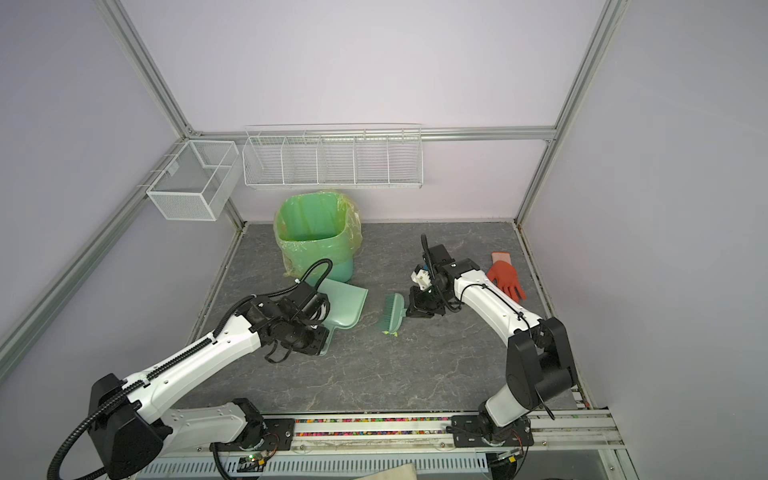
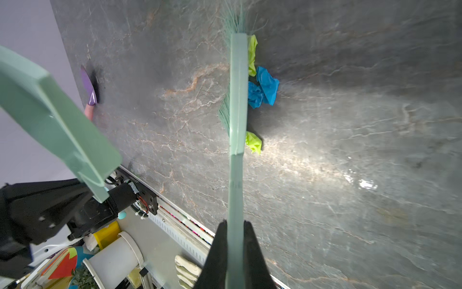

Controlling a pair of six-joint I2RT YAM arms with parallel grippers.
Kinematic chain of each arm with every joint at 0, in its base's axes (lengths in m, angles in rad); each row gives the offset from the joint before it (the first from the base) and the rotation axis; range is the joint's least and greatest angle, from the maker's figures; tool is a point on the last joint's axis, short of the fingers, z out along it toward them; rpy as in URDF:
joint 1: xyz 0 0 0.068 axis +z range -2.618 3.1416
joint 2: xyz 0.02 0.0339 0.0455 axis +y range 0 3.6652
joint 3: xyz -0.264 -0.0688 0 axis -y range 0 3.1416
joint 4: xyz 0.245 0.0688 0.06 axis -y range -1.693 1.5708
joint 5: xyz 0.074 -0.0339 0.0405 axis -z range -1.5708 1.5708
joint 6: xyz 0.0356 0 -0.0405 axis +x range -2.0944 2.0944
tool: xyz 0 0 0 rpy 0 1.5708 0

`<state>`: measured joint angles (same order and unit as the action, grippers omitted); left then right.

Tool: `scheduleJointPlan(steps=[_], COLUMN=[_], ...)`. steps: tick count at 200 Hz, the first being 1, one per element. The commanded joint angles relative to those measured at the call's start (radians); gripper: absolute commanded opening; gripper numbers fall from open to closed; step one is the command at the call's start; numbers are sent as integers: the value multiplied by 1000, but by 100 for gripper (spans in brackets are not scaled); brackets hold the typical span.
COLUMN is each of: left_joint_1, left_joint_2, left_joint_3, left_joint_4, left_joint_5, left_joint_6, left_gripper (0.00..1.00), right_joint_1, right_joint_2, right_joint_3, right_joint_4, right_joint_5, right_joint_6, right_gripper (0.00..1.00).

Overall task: Sweep away the paper scraps from the table
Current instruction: 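Lower the empty dustpan with the left gripper while the right brush draws back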

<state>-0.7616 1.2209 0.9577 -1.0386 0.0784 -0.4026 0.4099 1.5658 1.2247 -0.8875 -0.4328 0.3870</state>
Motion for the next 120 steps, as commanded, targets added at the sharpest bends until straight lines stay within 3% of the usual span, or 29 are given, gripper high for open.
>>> scheduleJointPlan(steps=[1, 51, 120], left_joint_1=[-4, -24, -136], left_joint_2=[-19, 52, 256], left_joint_3=[-49, -58, 75], left_joint_4=[101, 104, -30], left_joint_5=[56, 83, 18], left_joint_6=[-77, -76, 4], left_gripper=[0, 0, 0], right_joint_1=[-13, -25, -49], right_joint_2=[-46, -75, -87], right_joint_3=[43, 169, 252], right_joint_4=[-62, -161, -320], right_joint_5=[8, -17, 271], right_joint_6=[-49, -82, -223], right_gripper=[7, 7, 7])
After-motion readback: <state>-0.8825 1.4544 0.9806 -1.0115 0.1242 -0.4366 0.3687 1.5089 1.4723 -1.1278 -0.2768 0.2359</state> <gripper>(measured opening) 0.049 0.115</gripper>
